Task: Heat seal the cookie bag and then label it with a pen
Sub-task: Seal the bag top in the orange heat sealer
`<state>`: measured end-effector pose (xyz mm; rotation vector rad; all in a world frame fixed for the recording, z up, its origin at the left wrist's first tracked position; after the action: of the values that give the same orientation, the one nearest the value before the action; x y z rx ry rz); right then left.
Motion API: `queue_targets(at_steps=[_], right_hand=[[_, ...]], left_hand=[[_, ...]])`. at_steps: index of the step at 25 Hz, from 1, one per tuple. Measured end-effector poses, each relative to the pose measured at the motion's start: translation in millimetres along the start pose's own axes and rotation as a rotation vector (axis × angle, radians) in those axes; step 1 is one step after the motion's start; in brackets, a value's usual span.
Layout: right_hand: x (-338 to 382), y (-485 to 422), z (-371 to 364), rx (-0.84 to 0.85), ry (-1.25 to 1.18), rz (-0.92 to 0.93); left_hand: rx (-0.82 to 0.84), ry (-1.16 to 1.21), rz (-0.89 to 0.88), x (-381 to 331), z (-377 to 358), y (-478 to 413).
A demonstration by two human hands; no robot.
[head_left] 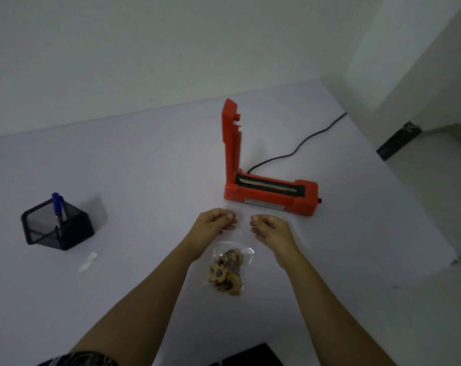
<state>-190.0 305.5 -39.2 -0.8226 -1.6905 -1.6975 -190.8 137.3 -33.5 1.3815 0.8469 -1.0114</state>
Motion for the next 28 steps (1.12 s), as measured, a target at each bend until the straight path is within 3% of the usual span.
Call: queue_targets(at_steps=[5,13,28], right_hand=[[8.4,-7.6,41.2,-0.059,-0.021,0.018],[16.0,-10.2,50.4,-0.074,-0.102,0.067],[20.7,-20.1,69.8,-0.167,-0.075,0.096]], left_hand=[[0.024,0.018,-0.002,-0.3,-41.4,-14.3],[-0.12,0.173,-0.014,-1.0,-49.6,-16.7],[-0.217,0.117,-0.013,-9.5,-66.3,-28.4]])
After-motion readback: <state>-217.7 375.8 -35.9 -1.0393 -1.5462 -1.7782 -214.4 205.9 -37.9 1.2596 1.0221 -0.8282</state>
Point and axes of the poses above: each hand's wrist, its own y-axis away from the middle knuckle, its own z-axis out of the back of the hand, x = y × z, the point moved 8 cm from there along -y, towards the middle knuckle, and after that the axes turned 6 degrees about -z, right-handed, at the moved point
